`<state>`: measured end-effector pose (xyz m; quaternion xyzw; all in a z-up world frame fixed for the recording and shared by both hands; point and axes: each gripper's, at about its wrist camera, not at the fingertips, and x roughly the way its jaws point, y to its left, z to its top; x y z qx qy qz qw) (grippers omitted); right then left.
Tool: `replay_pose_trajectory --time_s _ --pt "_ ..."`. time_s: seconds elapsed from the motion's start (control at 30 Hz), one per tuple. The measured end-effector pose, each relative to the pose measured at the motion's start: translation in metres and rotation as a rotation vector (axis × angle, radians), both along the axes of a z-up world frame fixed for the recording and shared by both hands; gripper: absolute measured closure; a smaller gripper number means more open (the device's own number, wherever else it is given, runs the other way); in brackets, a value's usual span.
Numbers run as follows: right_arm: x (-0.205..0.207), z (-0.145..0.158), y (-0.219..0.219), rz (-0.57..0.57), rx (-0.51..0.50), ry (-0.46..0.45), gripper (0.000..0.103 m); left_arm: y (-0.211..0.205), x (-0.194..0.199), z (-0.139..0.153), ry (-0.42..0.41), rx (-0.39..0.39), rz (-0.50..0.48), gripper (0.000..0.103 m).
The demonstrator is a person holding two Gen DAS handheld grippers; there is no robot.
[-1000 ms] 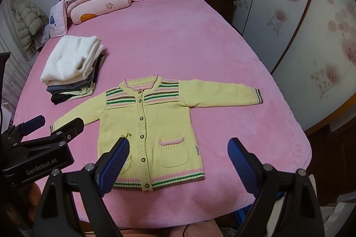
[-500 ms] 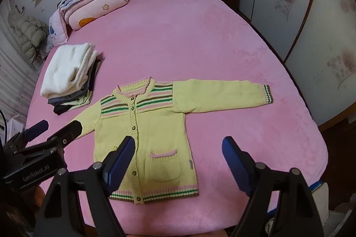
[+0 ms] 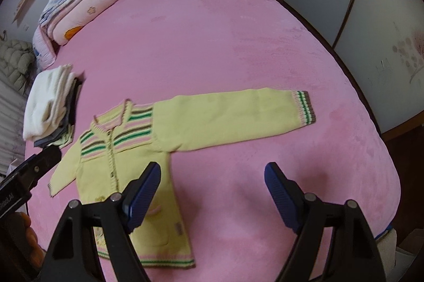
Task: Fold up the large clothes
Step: 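Grasp the striped cuff of the cardigan sleeve with the right gripper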
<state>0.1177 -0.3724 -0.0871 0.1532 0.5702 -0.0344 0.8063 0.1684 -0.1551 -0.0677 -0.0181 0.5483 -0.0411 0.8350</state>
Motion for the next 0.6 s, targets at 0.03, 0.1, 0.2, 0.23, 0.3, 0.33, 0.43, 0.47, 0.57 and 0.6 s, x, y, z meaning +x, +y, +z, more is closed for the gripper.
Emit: replay_pose_trajectory --time_s 0.03,0.1,0.2,0.23,0.3,0.33,0.43,0.47,0.57,0.6 --pt "0.004 -0.005 -0.005 -0.007 0.000 0.003 0.022 -0.003 0.006 -0.006 0.003 0.002 0.010 0.001" --pt "0.014 -0.018 -0.021 -0.027 0.005 0.012 0.022 -0.007 0.015 -0.015 0.012 0.004 0.019 0.001" --pt "0.027 -0.038 -0.040 -0.054 0.006 0.028 0.022 -0.013 0.030 -0.031 0.022 0.017 0.028 0.001" --pt "0.030 -0.044 -0.044 -0.060 0.001 0.034 0.022 -0.016 0.035 -0.038 0.028 0.022 0.028 0.001" --pt "0.036 -0.058 -0.055 -0.077 -0.006 0.054 0.022 -0.019 0.042 -0.047 0.039 0.031 0.028 0.001" --pt "0.038 -0.065 -0.061 -0.087 -0.004 0.063 0.022 -0.022 0.047 -0.054 0.048 0.035 0.026 0.001" --pt "0.042 -0.085 -0.080 -0.126 -0.014 0.096 0.023 -0.029 0.056 -0.068 0.069 0.038 0.019 0.001" --pt "0.042 -0.091 -0.087 -0.143 -0.012 0.107 0.023 -0.032 0.059 -0.073 0.076 0.037 0.016 0.001" --pt "0.041 -0.106 -0.106 -0.192 0.002 0.135 0.026 -0.041 0.063 -0.085 0.096 0.047 0.004 0.001" --pt "0.041 -0.109 -0.112 -0.205 0.005 0.139 0.026 -0.044 0.064 -0.090 0.101 0.051 0.002 0.001"
